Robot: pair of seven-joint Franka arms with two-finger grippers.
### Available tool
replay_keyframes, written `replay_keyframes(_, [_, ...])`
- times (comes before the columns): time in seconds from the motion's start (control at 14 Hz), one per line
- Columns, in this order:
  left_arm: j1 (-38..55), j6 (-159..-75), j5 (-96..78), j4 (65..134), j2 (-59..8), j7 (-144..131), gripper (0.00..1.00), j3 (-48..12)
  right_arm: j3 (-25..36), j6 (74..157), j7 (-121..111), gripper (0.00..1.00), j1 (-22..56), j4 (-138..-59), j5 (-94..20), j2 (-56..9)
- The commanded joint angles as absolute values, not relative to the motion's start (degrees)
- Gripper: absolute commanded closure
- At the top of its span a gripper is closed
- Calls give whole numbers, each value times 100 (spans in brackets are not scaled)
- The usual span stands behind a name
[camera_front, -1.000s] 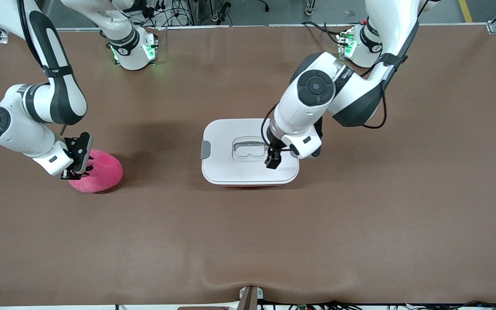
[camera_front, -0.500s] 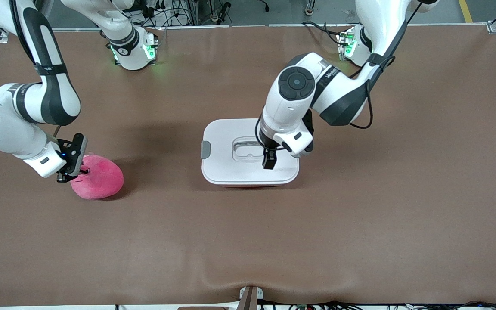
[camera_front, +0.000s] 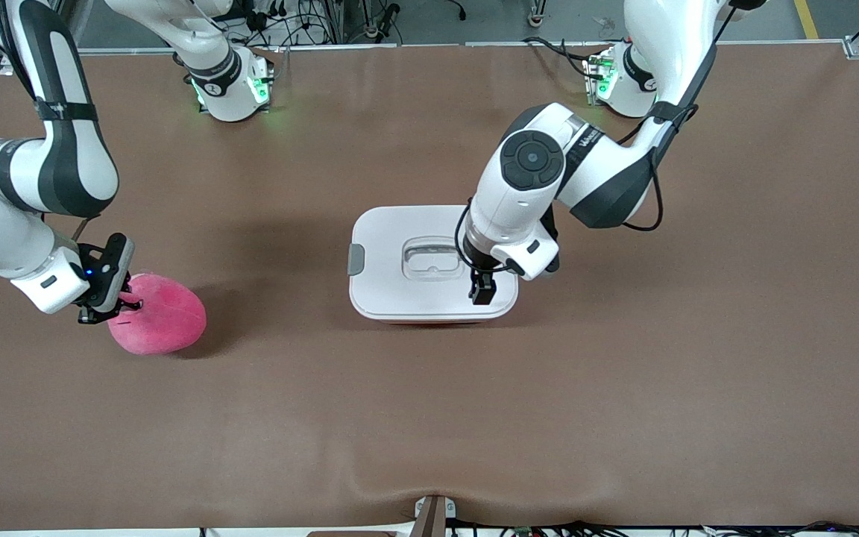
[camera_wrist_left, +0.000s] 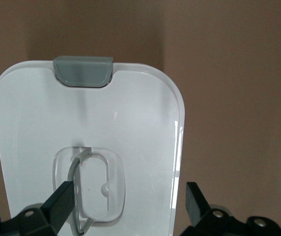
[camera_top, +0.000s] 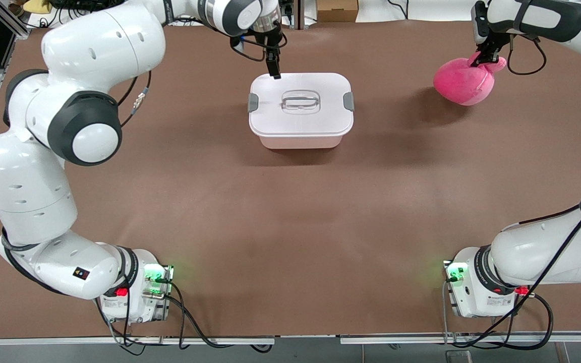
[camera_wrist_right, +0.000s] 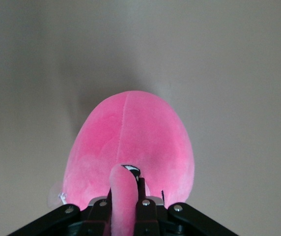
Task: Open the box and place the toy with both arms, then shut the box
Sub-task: 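Hold the plush with the right gripper while the left gripper lifts the lid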
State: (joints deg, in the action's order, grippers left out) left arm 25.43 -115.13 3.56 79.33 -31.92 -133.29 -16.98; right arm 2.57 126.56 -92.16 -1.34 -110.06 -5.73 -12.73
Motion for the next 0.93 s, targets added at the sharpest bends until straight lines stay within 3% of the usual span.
replay_keyframes(0.0, [2680,-11557,457,7779,-3392,-13605,0,-1696,246,12551,-9343,100,-185,-10872,-773,-1283])
replay_keyframes(0.36, [3110,-11646,492,7752,-3489,-14027,0,-1627,237,12525,-9106,100,-123,-10670,-1054,-1301])
replay_keyframes(0.64, [3856,-11707,492,7743,-3673,-14352,0,-934,229,12235,-8834,100,-70,-10547,-1327,-1310])
replay_keyframes(0.86, [4043,-11769,501,7752,-3718,-14475,0,-782,229,12129,-8544,100,0,-10538,-1327,-1310])
